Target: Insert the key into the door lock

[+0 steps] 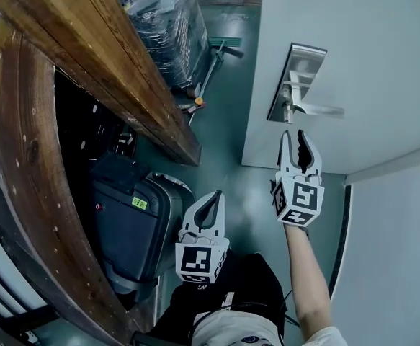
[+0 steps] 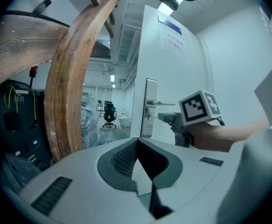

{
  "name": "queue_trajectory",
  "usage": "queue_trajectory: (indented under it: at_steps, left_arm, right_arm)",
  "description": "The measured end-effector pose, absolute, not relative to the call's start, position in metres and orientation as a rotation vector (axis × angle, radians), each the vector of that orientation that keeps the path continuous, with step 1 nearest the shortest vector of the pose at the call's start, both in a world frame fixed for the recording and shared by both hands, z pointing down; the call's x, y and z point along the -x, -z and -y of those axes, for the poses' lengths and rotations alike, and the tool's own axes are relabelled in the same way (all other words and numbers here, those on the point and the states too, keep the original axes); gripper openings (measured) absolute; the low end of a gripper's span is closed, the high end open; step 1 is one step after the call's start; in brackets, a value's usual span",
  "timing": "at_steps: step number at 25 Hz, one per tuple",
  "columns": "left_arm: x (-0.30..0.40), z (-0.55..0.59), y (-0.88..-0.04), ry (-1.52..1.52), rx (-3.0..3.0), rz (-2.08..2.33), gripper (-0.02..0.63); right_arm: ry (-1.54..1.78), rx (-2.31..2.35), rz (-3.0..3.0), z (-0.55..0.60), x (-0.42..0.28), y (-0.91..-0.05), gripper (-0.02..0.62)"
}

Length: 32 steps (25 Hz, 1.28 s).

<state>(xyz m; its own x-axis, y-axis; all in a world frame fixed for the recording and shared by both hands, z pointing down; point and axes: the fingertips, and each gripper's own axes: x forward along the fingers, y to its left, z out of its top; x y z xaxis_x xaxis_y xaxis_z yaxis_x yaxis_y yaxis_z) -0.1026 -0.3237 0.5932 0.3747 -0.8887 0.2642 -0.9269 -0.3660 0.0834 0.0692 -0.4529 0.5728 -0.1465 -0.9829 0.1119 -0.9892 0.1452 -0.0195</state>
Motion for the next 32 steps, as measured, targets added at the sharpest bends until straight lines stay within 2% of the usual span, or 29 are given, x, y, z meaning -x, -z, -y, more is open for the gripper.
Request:
queue_trajectory:
  at_steps: [6, 9, 20, 32]
  left_arm:
    - [0.074, 0.309, -0.515, -0.215, -2.475, 1.546, 0.003]
    - [0.057, 0.295, -0.467, -0.178, -2.492, 1.514, 0.003]
    - [0.017, 0.274, -0.331, -0.022, -2.619, 1.541, 0.003]
    - [-0.010, 0.266, -0.289, 0.047, -2.696, 1.565, 0.003]
  right_arm:
    - [-0.225, -1.962, 2.302, 0.347, -0.078, -0.523, 0.117]
    - [-0.235, -1.995, 2.280, 0.307, -0.086, -0.476, 0.008]
    - [-0.181, -2.039, 2.418, 0.251, -0.110, -0.332, 0.008]
    - [-0.046, -1.996, 2.516, 0.247, -0.112, -0.288, 0.006]
